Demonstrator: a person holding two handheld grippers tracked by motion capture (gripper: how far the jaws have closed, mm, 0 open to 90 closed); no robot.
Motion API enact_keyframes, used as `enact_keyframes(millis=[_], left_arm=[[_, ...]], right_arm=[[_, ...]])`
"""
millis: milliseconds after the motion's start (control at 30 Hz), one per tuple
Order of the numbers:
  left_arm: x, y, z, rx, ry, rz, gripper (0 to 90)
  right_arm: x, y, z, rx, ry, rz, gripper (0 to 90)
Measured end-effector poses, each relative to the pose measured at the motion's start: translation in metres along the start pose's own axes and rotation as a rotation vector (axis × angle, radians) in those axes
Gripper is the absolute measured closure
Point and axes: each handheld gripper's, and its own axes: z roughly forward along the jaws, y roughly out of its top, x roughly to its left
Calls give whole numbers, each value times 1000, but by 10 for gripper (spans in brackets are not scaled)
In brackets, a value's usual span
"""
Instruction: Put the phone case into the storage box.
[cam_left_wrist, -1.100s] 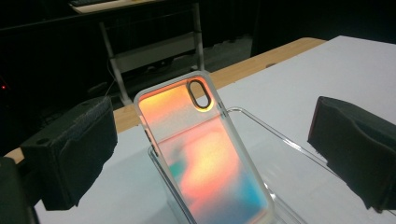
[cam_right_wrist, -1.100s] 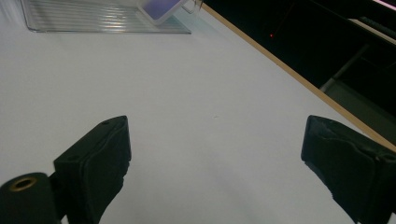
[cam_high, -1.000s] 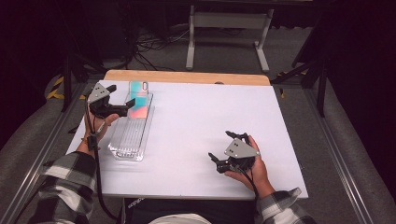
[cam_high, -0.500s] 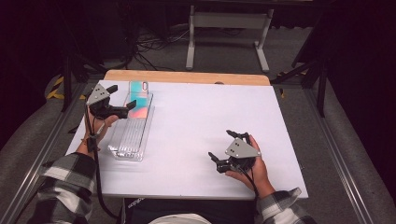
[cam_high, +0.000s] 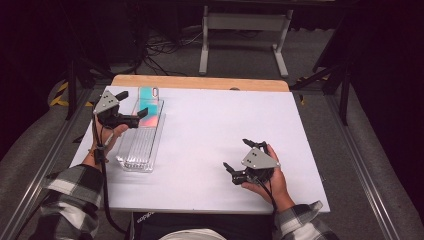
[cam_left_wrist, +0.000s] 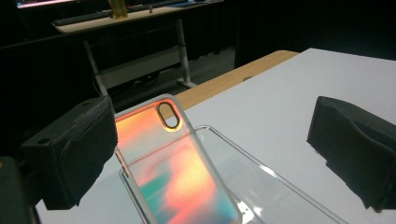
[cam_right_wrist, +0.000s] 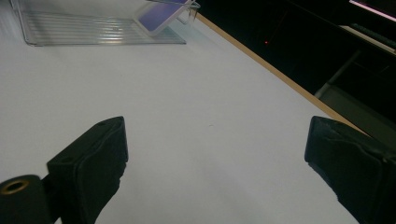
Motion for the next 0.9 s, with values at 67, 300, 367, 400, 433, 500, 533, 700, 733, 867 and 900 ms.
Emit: enact_keyframes(millis=[67,300,367,400,433,500,533,700,733,867,900], left_arm=[[-1,0,0,-6,4,0,22],[-6,2,-2,-11,-9,6,22],[-7,2,-2,-18,-10,9,23],[-7,2,-2,-18,-10,9,23],[-8,3,-4,-14,-20,6,24],[-10,3,-4,-16,-16,13,25],[-11,4,-4,-20,-17,16,25],[-15,6,-6,-25,-31,21,24],[-16,6,-7,-28,-30,23,24],[-23,6,-8,-22,-45,44,24],[-24,6,-8,-17,-50,43,24]], right_arm=[[0,0,0,0,0,-1,68],[0,1,0,-1,-1,-1,68],[-1,1,0,-3,-2,1,68],[-1,1,0,-3,-2,1,68],[-1,1,0,-3,-1,1,68],[-1,1,0,-3,-2,1,68],[-1,1,-1,-3,-1,3,68],[-1,2,-1,-13,1,7,68],[-1,2,-1,-13,1,7,68],[-2,2,-3,-26,-4,16,69],[-2,2,-4,-30,-4,15,69]])
